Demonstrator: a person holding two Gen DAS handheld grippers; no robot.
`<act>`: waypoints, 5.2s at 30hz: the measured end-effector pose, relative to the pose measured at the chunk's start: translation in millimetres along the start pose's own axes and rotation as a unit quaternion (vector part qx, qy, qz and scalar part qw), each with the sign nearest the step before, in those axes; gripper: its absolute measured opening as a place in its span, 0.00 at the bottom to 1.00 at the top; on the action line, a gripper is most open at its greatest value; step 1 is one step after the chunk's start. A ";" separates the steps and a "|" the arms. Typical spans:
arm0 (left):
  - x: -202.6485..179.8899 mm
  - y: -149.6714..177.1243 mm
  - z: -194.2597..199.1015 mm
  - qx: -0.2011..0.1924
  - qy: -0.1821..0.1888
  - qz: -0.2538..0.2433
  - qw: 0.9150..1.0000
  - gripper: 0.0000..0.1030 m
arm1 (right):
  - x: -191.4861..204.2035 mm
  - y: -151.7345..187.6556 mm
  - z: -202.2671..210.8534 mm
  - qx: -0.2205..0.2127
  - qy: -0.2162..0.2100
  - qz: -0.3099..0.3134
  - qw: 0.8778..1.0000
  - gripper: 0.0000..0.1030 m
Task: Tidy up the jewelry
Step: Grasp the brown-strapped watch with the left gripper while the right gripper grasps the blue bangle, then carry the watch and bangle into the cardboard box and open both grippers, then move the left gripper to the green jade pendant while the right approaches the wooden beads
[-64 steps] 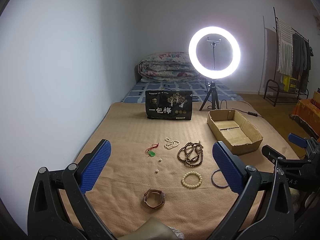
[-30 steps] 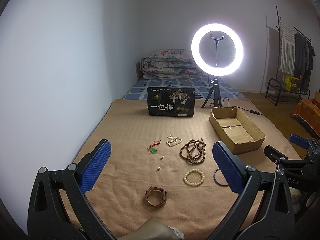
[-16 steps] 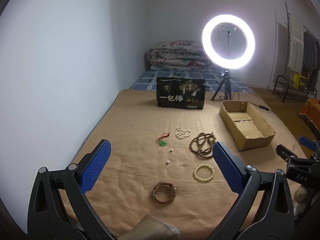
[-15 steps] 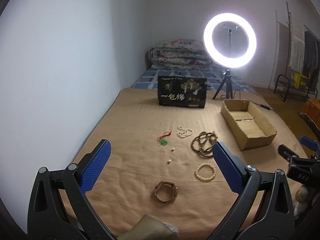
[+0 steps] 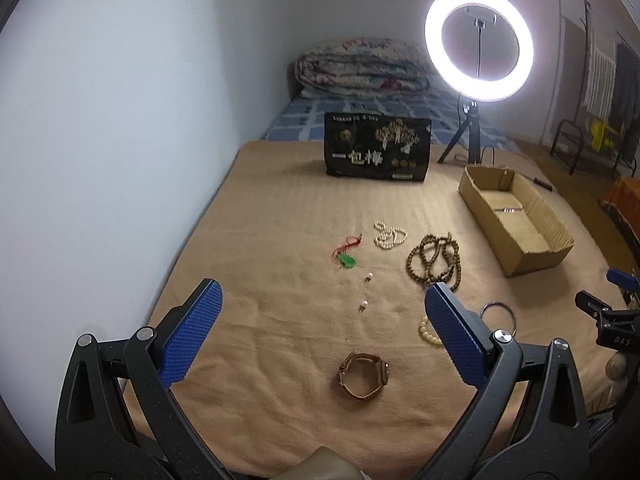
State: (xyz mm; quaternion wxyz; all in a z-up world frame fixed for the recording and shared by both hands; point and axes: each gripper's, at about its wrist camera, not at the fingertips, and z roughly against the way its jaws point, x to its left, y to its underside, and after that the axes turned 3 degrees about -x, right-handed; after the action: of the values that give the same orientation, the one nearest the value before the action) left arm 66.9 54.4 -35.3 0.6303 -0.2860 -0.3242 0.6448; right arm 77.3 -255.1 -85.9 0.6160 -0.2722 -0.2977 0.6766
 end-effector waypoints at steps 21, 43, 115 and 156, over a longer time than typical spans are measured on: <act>19.3 83.9 -125.4 0.276 0.080 0.074 0.955 0.48 | 32.6 42.2 -106.6 0.155 -0.053 0.038 0.986 1.00; 30.6 99.0 -155.9 0.313 0.071 0.094 0.943 0.25 | 53.1 43.1 -146.4 0.188 -0.041 0.058 0.979 0.93; -198.4 -70.3 -164.2 0.145 0.227 0.061 0.961 0.07 | -101.1 -85.0 -106.8 0.047 0.026 -0.027 0.998 0.69; -201.0 -74.7 -156.9 0.117 0.219 0.030 0.968 0.32 | -132.0 -90.1 -90.9 0.019 0.029 -0.081 0.996 0.83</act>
State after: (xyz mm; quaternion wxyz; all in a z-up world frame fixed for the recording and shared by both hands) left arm 244.2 -137.6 -83.4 0.6957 -0.3536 -0.0918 0.6185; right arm 216.9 -374.6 -80.5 0.6825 -0.2547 -0.2879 0.6216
